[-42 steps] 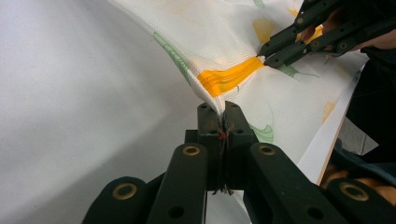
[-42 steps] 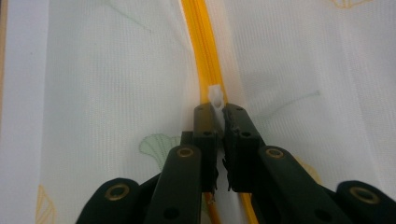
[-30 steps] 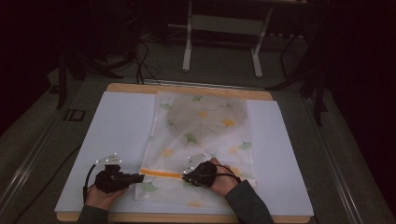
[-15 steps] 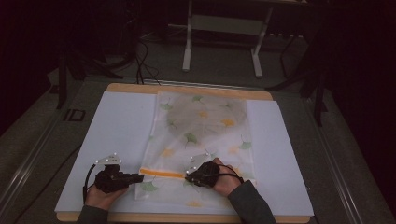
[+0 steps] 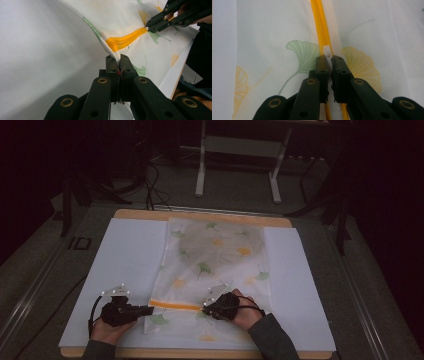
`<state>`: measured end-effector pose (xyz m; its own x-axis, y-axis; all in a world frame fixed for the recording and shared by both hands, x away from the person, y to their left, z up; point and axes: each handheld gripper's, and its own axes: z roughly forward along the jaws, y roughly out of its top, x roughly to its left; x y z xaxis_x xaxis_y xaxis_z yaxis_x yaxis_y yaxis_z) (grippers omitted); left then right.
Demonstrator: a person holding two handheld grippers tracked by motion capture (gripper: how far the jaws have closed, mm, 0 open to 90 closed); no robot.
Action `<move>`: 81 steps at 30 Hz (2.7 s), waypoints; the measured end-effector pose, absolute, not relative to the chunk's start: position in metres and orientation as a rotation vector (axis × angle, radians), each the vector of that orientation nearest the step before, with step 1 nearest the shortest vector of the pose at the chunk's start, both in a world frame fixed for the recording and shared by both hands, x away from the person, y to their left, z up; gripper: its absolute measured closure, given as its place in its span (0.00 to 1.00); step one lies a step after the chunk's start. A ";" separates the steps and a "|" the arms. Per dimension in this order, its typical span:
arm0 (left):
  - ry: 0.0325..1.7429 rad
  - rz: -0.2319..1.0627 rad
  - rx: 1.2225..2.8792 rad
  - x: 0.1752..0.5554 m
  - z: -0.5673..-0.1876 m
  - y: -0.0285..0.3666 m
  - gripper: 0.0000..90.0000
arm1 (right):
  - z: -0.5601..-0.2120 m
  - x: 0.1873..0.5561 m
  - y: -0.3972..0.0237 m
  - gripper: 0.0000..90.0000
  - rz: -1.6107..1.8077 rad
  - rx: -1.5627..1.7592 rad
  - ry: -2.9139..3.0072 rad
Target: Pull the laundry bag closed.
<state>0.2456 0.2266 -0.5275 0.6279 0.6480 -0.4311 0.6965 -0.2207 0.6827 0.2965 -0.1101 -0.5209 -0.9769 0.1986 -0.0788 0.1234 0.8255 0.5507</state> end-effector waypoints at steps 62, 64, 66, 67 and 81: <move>1.068 -0.062 1.918 0.245 -0.527 0.229 0.98 | -0.517 0.296 -0.160 0.94 0.774 0.342 2.871; 1.069 -0.061 1.919 0.245 -0.527 0.229 0.98 | -0.517 0.296 -0.161 0.94 0.779 0.350 2.871; 1.069 -0.062 1.918 0.245 -0.527 0.229 0.98 | -0.517 0.296 -0.163 0.94 0.769 0.350 2.873; 1.070 -0.062 1.920 0.245 -0.527 0.229 0.98 | -0.517 0.296 -0.164 0.94 0.773 0.355 2.873; 1.072 -0.061 1.917 0.245 -0.527 0.229 0.98 | -0.516 0.297 -0.176 0.94 0.758 0.378 2.871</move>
